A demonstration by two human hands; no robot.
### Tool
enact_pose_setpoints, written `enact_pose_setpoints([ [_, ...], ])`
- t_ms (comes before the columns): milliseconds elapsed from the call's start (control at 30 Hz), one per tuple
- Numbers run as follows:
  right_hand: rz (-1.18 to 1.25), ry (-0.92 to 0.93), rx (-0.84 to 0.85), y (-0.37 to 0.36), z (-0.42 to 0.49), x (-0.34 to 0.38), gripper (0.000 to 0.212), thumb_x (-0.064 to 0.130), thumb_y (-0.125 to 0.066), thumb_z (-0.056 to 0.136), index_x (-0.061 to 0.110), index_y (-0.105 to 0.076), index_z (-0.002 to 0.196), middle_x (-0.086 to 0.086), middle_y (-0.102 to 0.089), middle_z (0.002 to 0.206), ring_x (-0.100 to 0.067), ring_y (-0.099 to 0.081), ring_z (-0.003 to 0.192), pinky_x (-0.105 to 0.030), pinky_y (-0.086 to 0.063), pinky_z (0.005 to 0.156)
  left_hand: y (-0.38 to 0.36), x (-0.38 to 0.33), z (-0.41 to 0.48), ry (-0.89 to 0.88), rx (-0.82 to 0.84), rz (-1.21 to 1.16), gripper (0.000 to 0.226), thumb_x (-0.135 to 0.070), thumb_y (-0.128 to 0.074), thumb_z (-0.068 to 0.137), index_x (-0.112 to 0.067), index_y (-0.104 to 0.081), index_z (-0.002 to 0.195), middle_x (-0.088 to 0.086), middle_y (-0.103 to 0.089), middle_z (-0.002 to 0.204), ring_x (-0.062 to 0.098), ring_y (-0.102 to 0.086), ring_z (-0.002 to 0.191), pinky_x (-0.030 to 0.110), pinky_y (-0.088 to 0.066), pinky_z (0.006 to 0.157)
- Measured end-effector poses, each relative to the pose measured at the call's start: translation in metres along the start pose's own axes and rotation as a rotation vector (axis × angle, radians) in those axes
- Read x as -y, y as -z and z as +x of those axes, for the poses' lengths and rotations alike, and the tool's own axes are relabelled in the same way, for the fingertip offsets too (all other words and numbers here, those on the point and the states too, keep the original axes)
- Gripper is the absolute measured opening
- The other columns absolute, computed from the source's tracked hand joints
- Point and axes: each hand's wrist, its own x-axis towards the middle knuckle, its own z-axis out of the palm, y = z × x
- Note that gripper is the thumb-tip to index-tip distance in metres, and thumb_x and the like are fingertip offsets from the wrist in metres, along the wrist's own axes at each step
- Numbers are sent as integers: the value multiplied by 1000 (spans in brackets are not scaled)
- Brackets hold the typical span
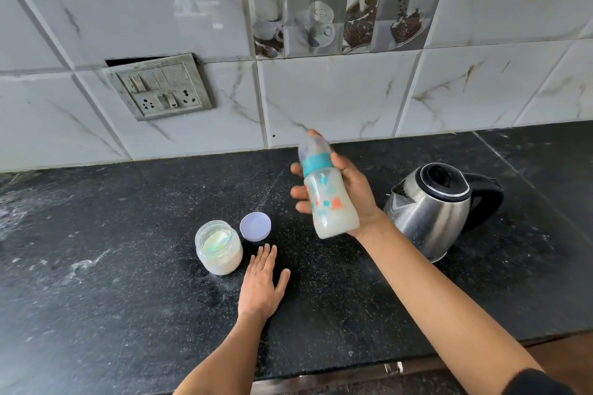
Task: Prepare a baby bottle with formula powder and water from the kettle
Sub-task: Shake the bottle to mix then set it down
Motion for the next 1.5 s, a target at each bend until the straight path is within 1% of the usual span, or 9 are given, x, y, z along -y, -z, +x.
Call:
enact_pose_setpoints([
  [133, 203, 82, -117, -2, 5, -2, 67, 28, -84, 62, 7, -54, 119, -14, -65, 103, -28, -69, 78, -37, -59, 66, 0, -1, -1, 1, 4, 5, 65, -48, -34, 97, -16, -15, 150, -1, -12, 157, 0, 7, 138, 20, 10, 113],
  [233, -50, 41, -97, -4, -1, -15, 51, 30, -68, 78, 19, -52, 125, -11, -66, 94, -25, -67, 70, -37, -58, 64, 0, -1, 0, 9, 3, 1, 65, -48, -35, 97, -16, -15, 150, -1, -12, 158, 0, 7, 138, 20, 10, 113],
  [400, 77, 130, -189, -9, 13, -7, 81, 31, -87, 56, 21, -41, 123, -12, -62, 86, -24, -64, 64, -36, -57, 62, 0, -1, 0, 5, 2, -8, 64, -47, -35, 97, -16, -16, 150, -1, -13, 157, 6, 1, 143, 21, 9, 114],
  [533, -86, 70, -131, -9, 6, -12, 62, 30, -72, 74, 20, -40, 127, -10, -63, 88, -24, -61, 62, -32, -53, 56, 0, 0, 0, 4, -2, -6, 64, -47, -35, 97, -16, -17, 150, 0, -14, 157, 9, -1, 144, 21, 9, 114],
  [667, 159, 112, -245, -16, 9, 4, 32, 38, -53, 87, 8, -55, 99, -8, -58, 85, -19, -61, 59, -28, -54, 52, -1, 0, 0, -4, 0, -1, 64, -48, -34, 97, -16, -16, 150, 0, -13, 157, 8, 0, 144, 21, 9, 113],
  [833, -30, 63, -184, -18, 3, -9, 42, 33, -57, 85, 14, -44, 120, -9, -62, 87, -21, -61, 60, -30, -53, 54, -1, 1, 0, -3, -9, -4, 64, -48, -35, 97, -16, -17, 150, 0, -14, 157, 8, -1, 144, 20, 10, 113],
  [967, 238, 93, -295, -18, 10, 0, 34, 37, -57, 85, 6, -54, 99, -8, -61, 83, -19, -62, 58, -27, -54, 52, -2, 1, 0, -4, -7, -12, 64, -48, -35, 97, -16, -17, 150, -1, -13, 157, 7, 0, 144, 21, 9, 114],
  [1100, 47, 52, -248, -12, 3, -11, 41, 38, -52, 84, 9, -46, 113, -8, -61, 87, -19, -61, 59, -29, -54, 53, -2, 2, 0, -2, -7, -13, 64, -48, -35, 97, -16, -17, 150, -1, -13, 157, 7, 0, 144, 21, 9, 114],
  [1500, 234, 125, -375, -18, 5, -9, 32, 37, -50, 90, 6, -55, 98, -8, -59, 85, -19, -60, 58, -26, -54, 53, -3, 2, 1, -4, 2, 0, 65, -48, -34, 97, -15, -16, 150, 0, -12, 158, 8, 0, 144, 23, 7, 115],
])
